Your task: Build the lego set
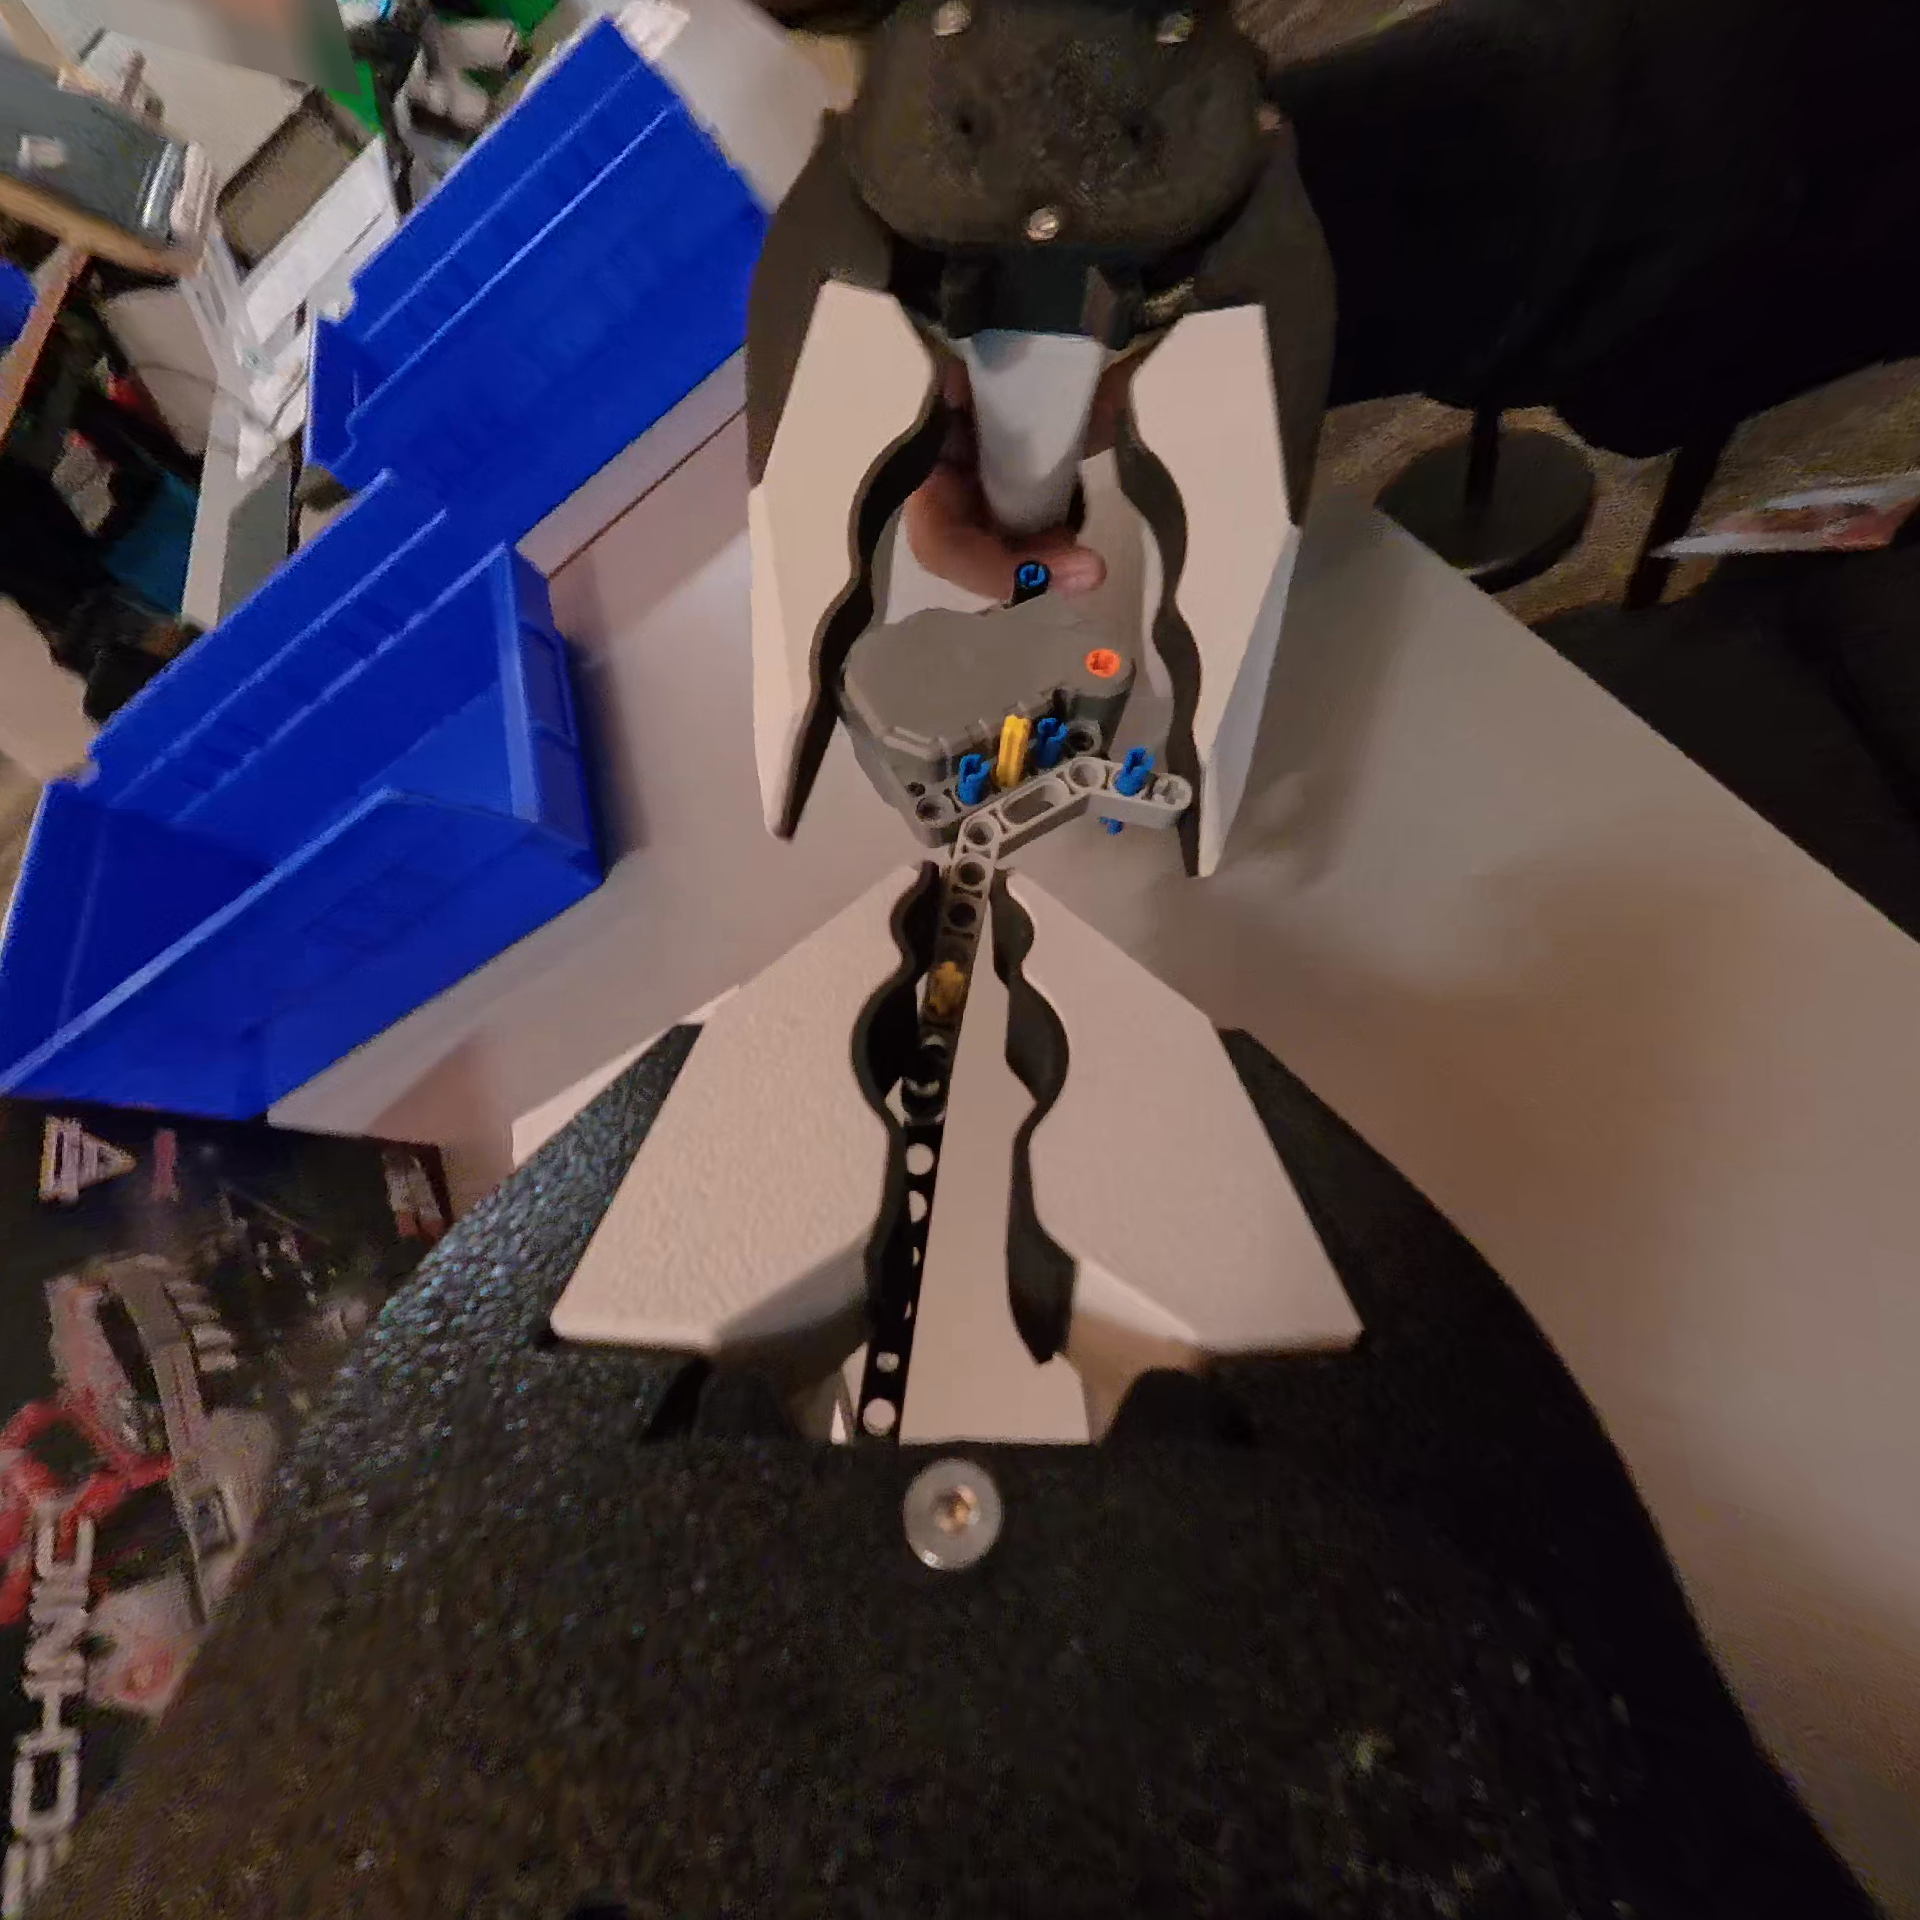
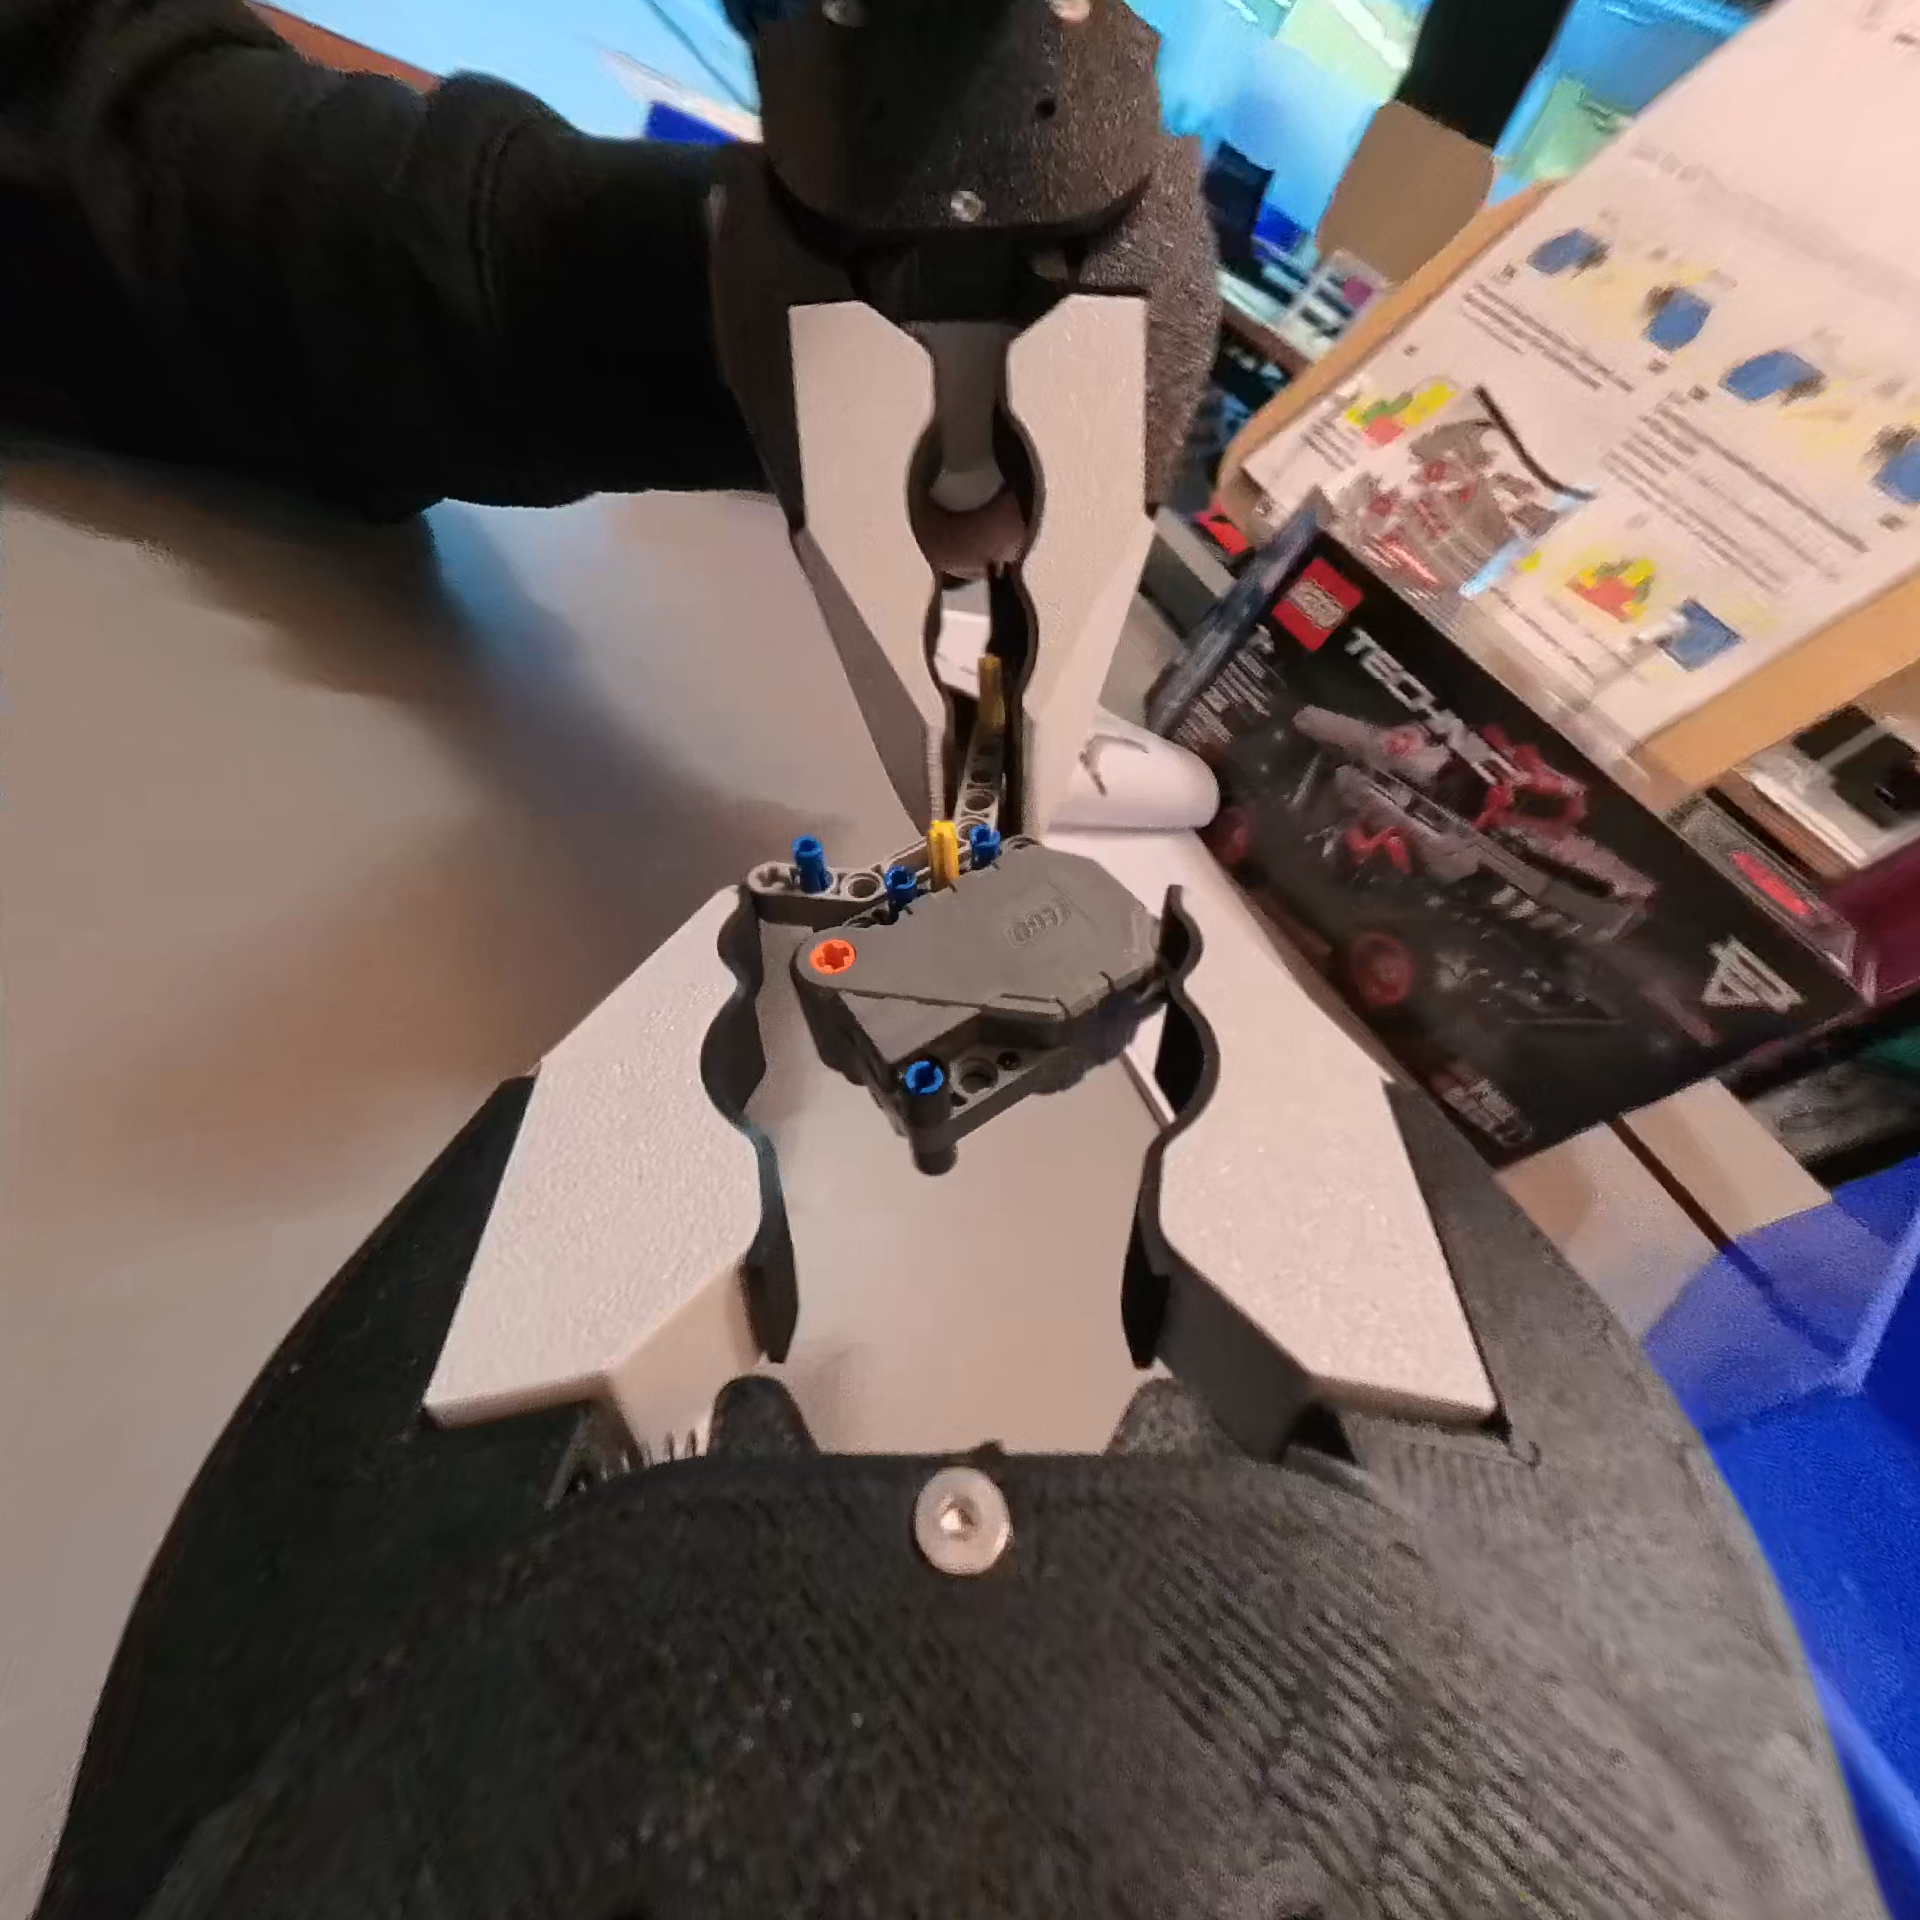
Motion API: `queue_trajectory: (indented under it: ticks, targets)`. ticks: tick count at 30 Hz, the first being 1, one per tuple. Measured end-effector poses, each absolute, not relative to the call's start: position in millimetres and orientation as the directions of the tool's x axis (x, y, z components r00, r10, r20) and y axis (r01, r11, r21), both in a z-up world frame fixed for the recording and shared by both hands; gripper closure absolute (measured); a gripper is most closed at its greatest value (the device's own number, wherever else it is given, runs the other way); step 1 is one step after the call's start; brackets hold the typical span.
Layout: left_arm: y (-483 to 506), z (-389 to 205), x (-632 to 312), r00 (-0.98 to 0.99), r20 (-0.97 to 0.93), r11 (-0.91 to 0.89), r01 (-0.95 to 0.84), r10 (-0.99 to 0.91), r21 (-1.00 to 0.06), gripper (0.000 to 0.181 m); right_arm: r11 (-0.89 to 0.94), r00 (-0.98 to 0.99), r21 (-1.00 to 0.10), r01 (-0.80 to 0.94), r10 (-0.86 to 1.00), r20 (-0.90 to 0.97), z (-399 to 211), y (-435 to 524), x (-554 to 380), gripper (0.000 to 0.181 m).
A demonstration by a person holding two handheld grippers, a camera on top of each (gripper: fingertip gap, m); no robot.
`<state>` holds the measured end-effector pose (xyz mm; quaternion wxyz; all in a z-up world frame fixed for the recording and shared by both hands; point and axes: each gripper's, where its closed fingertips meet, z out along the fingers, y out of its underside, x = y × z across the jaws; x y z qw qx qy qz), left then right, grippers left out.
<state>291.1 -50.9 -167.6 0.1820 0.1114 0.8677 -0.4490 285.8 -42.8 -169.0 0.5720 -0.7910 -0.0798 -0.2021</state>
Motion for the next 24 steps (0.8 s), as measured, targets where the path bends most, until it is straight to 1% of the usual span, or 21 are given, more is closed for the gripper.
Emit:
queue_trajectory:
  ticks: [3,6,9,10,11,12,13,14,18,24]
  targets:
    - [-49.8,-177.3,309.1,-0.936,-0.332,0.629,0.187,-0.119,-0.754,0.175,-0.346,0.914,-0.902,0.257,-0.215,0.343,-178.5,-52.0,308.5,0.102]
    - [-41.1,-199.8,333.5,-0.908,-0.286,0.683,-0.001,-0.306,-0.73,0.175,-0.292,0.915,-0.942,0.164,-0.313,0.256,-187.0,-57.7,326.7,0.11]
    - [-32.9,-221.5,340.0,-0.872,-0.253,0.666,-0.105,-0.419,-0.739,0.175,-0.378,0.902,-0.921,0.095,-0.359,0.24,-214.9,-61.9,339.6,0.117]
    - [-29.1,-226.8,340.9,-0.859,-0.238,0.651,-0.136,-0.453,-0.747,0.175,-0.411,0.902,-0.908,0.08,-0.359,0.242,-223.1,-62.5,341.3,0.115]
    - [-25.8,-230.1,341.7,-0.848,-0.229,0.637,-0.155,-0.478,-0.755,0.175,-0.423,0.9,-0.903,0.071,-0.363,0.24,-225.7,-62.1,342.9,0.117]
    - [-23.8,-233.4,340.7,-0.846,-0.216,0.63,-0.169,-0.488,-0.758,0.175,-0.426,0.896,-0.903,0.054,-0.378,0.232,-226.5,-62.3,345.7,0.122]
    - [-22.7,-236.7,338.8,-0.849,-0.197,0.629,-0.188,-0.49,-0.755,0.175,-0.431,0.89,-0.902,0.033,-0.398,0.223,-227.7,-63.5,349.6,0.13]
    - [-22.6,-238.9,337.5,-0.851,-0.183,0.626,-0.2,-0.492,-0.754,0.175,-0.435,0.891,-0.9,0.017,-0.402,0.211,-229.3,-63.6,350.8,0.132]
    - [-21.4,-245.7,341.1,-0.848,-0.164,0.627,-0.229,-0.505,-0.745,0.175,-0.49,0.916,-0.871,-0.024,-0.361,0.178,-241.6,-61.7,344.2,0.13]
    - [-24.1,-263.0,335.2,-0.869,-0.066,0.618,-0.294,-0.491,-0.729,0.173,-0.542,0.938,-0.838,-0.066,-0.32,0.133,-254.0,-65.5,336.9,0.128]
